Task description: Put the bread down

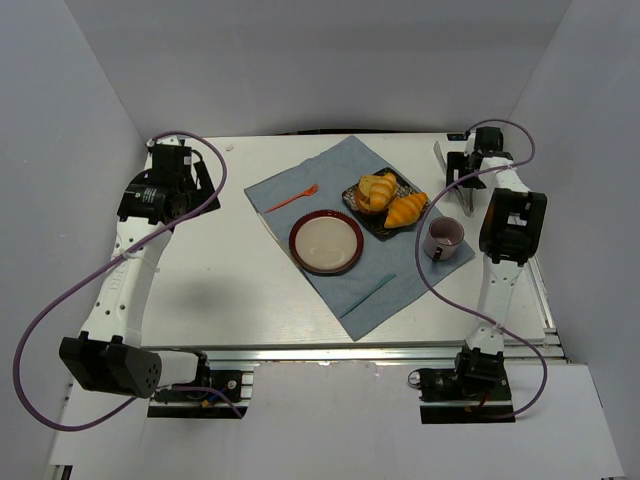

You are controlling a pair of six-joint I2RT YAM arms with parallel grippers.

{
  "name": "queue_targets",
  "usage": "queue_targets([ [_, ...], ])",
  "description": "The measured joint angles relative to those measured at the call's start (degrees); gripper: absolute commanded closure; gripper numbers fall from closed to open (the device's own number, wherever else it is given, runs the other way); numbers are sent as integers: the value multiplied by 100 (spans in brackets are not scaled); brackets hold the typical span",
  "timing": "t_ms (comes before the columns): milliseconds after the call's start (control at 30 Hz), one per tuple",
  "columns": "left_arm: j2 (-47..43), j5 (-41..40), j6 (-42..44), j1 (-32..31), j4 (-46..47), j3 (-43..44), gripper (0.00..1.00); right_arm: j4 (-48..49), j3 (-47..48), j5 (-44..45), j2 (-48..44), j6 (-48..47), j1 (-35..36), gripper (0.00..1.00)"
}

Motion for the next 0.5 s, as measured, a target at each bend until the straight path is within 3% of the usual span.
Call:
queue_targets([
  [300, 0, -162, 4, 0, -79, -4, 2, 138, 70, 308, 107, 35, 168, 27],
  [500, 0, -247, 4, 0, -157, -4, 2, 140, 70, 306, 111, 133, 181, 22],
])
